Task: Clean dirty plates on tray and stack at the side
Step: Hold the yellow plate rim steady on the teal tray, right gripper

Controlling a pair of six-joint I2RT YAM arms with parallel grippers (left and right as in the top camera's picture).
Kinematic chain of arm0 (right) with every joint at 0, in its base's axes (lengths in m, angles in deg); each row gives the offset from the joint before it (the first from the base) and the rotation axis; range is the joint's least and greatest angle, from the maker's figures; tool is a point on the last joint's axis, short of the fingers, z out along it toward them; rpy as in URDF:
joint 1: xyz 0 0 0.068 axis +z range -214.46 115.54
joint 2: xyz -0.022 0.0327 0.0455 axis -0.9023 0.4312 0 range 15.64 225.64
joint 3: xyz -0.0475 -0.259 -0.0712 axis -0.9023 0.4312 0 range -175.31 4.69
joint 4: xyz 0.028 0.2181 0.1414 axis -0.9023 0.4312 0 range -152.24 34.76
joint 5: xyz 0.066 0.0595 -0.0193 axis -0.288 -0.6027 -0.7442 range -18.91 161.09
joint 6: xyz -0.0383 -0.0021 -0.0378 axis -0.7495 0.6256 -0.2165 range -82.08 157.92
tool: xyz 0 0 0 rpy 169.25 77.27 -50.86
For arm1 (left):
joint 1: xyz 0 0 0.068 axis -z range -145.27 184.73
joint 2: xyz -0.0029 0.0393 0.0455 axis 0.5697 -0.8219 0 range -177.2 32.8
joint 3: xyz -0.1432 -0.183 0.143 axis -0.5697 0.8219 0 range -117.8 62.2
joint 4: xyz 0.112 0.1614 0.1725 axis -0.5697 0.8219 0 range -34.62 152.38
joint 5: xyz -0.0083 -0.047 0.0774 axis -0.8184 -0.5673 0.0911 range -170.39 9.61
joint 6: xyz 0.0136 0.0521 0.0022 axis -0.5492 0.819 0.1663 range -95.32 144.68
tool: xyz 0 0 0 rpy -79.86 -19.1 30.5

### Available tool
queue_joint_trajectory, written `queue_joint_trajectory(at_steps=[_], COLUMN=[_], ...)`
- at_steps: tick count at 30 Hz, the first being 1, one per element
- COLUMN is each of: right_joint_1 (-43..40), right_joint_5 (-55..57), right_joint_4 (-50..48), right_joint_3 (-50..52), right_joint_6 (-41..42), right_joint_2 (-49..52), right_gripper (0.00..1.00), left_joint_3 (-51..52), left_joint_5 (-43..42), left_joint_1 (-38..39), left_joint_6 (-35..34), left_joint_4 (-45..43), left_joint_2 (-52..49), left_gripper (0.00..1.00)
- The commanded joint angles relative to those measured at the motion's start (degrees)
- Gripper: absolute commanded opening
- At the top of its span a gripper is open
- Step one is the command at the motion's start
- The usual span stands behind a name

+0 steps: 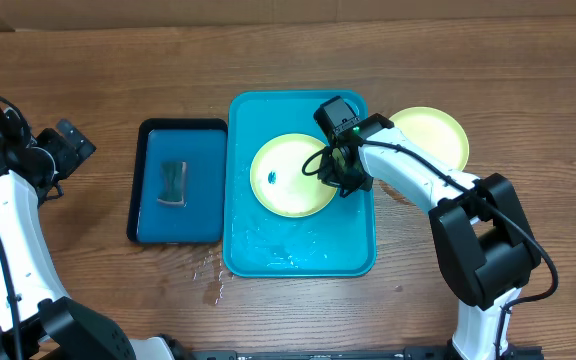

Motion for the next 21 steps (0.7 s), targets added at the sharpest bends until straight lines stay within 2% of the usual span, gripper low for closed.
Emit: queue_joint_trajectory(at_steps=[1,6,21], right_joint_1=[-0.37,-0.35,-0.37], right_joint_5=[1.4,-0.52,-0.5], right_joint_4=[-0.35,-0.22,-0.37], right_joint_3=[0.07,0.07,0.07], right_joint_6=[-0.39,-0.39,-0.39], right_joint_2=[-0.26,-0.26,-0.24], right_gripper=[0.15,0.04,0.04], left_joint_3=[-0.15,-0.15,-0.15], left_joint_5=[-0.57,-0.57,-0.57], left_joint_1=[0.11,0.11,0.11], left_joint_6=[-0.55,-0.55,-0.55], left_joint_4=[-0.07,-0.07,-0.07], left_joint_2=[-0.42,-0.42,-0.42], left_gripper=[1.0,1.0,1.0])
